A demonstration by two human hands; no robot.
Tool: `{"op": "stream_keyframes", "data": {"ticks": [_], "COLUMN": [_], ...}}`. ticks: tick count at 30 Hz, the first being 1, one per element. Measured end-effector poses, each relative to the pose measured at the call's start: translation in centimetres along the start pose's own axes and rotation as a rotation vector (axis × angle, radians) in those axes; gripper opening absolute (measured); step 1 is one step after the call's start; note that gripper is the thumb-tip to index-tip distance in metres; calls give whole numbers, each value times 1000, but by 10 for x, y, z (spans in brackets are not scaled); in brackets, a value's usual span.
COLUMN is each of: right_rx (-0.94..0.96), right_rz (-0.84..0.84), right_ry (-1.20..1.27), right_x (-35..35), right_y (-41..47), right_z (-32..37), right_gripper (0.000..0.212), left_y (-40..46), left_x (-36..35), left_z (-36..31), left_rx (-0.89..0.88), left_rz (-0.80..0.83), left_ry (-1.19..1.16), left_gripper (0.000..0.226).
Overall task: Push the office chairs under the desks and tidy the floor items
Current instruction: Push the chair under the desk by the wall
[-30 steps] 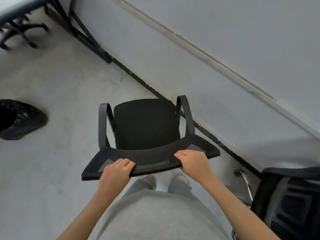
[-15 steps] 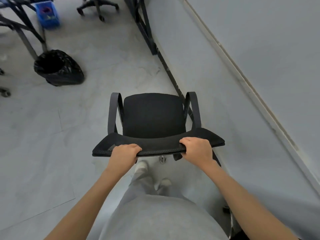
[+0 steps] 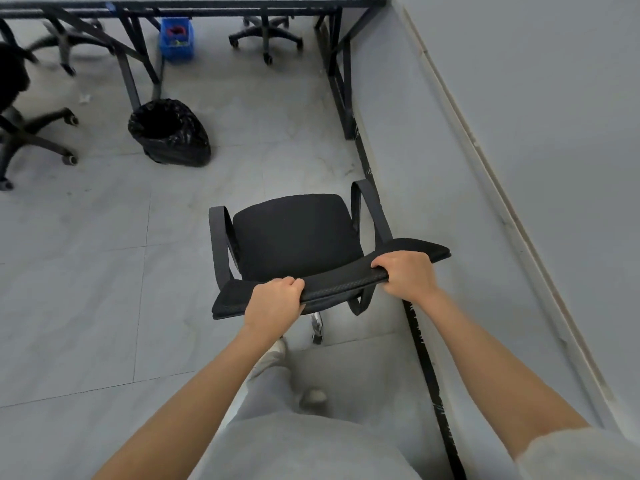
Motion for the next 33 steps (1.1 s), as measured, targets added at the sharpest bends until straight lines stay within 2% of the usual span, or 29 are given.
{"op": "stream_keyframes", "data": {"ticks": [8,12,17,26,33], "right_rx": [24,36,-8,-47,-73], "right_rz": [4,-44,-61,-26,-94], "right_ry": [-12,5,26,9,35], "right_x": [11,17,34,50,62], "right_y": [109,179,272,427,545], "right_z": [-44,-47,-54,-111,-138], "right_gripper": [26,27,24,24,18], "left_y": [99,167,262,421,547], "left_x": [9,19,36,52,64], "left_z": [35,82,146,206,268], "left_rx": [89,97,140,160,204], "left_rz": [51,47,69,80,117], "left_ry": [-33,0,-43,-62,-56], "left_gripper": [17,21,15,12,15]}}
Point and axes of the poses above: each hand's wrist, its own y-axis towards the middle knuckle, its own x-axis out of the back of the hand, z = x × y, the point moved 9 cm from there along y, towards the middle knuckle, and after that the axes turned 15 degrees about x, right-handed, at the moved point
